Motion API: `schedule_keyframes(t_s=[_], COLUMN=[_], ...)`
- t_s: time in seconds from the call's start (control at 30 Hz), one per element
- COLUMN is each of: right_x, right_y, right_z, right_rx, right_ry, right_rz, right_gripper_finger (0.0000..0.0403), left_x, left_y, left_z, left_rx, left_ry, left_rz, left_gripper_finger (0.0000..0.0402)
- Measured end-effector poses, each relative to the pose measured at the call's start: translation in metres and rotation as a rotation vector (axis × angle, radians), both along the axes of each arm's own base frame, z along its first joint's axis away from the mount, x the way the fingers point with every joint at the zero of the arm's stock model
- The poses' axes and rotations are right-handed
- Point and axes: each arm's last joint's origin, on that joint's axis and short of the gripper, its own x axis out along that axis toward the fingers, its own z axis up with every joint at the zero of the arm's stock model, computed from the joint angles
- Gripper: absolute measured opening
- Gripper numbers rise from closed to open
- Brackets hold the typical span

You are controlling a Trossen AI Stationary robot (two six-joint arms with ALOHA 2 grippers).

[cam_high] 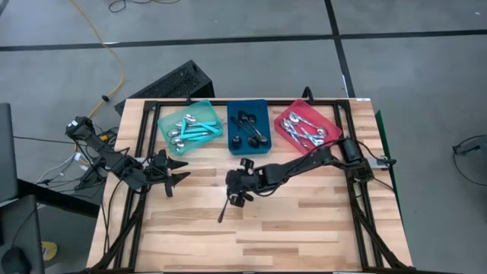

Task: Sort silverware by color (type)
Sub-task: Put the black spoon into the blue bin

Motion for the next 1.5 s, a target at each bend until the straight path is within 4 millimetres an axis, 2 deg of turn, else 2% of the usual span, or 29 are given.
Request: schedule_keyframes(t_s=[0.13,0.23,0.37,0.53,0.87,1.03,1.17,1.5], right_x=[-0.002,-0.001,0.001,0.004,0.003,0.006,0.009,0.009], right_y=[-0.003,-0.005,-0.008,-0.007,-0.010,-0.008,-0.007,-0.012], right_z=[0.002,0.006,-0.012,-0.022,-0.024,-0.036,-0.045,-0.045], right_rx=[-0.032,0.007,0.052,0.058,0.076,0.115,0.137,0.159], right_ry=[0.005,-0.008,0.045,0.048,0.058,0.070,0.072,0.078], right_rz=[-0.022,-0.027,-0.026,-0.026,-0.018,0.014,0.025,0.013], right_gripper_finger=[0.0174,0.0206,0.0241,0.0245,0.0227,0.0209,0.0190,0.0118], left_x=[0.000,0.000,0.000,0.000,0.000,0.000,0.000,0.000], left_y=[0.000,0.000,0.000,0.000,0.000,0.000,0.000,0.000], left_z=[0.000,0.000,0.000,0.000,0.000,0.000,0.000,0.000], left_rx=[0.000,0.000,0.000,0.000,-0.002,-0.001,-0.001,-0.002], left_ry=[0.000,0.000,0.000,0.000,0.000,0.000,0.000,-0.001], left_rz=[0.000,0.000,-0.001,-0.001,-0.003,-0.002,-0.002,0.001], left_gripper_finger=[0.0194,0.0194,0.0194,0.0194,0.0194,0.0194,0.0194,0.0194])
